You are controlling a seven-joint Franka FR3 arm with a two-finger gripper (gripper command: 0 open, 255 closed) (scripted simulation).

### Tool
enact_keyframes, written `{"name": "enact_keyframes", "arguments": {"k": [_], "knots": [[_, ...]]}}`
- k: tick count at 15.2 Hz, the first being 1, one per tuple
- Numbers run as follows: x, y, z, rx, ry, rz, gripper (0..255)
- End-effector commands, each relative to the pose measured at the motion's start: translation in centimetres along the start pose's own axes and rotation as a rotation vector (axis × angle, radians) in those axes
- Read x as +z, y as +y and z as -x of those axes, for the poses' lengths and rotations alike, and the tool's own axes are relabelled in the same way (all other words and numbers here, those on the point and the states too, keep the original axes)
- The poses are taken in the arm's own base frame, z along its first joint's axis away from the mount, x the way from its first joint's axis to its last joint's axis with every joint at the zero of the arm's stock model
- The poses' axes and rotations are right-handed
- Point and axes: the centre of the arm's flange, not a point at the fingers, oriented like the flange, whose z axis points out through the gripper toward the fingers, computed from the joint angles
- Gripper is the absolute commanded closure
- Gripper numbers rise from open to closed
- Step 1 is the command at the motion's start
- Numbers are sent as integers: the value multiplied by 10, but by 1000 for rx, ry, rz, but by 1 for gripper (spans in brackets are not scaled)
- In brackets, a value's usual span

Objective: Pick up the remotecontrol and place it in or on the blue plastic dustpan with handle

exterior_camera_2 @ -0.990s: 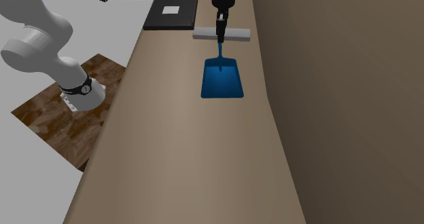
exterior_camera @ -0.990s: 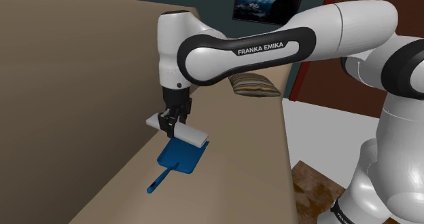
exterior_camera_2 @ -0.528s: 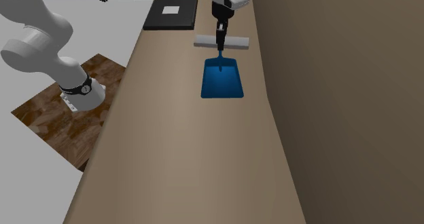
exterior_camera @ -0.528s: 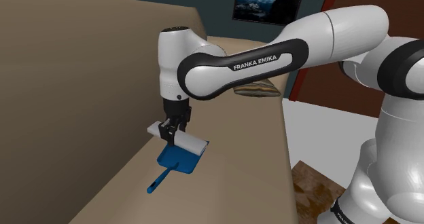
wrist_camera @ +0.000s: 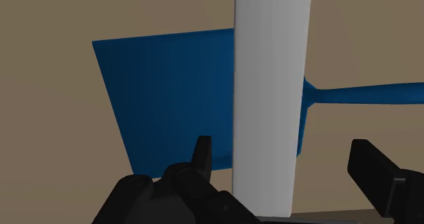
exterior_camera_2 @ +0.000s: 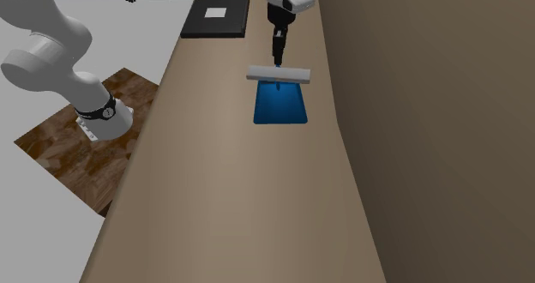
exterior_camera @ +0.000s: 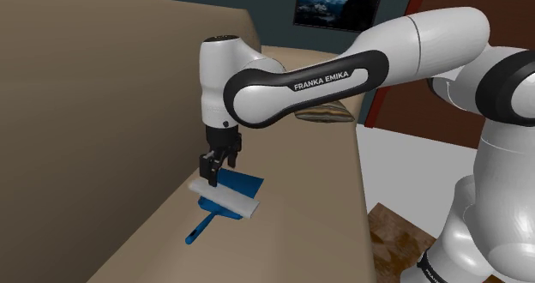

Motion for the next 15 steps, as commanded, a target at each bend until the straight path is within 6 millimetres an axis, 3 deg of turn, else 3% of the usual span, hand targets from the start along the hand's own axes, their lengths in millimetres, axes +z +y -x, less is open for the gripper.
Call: {"name": "enact_keyframes", "arguments": {"k": [1,4,8,15], "knots": [[0,0,0,0,0,0,0],[0,0,0,0,0,0,0],[-50,0,0,0,0,0,0],[-50,0,0,0,0,0,0]]}}
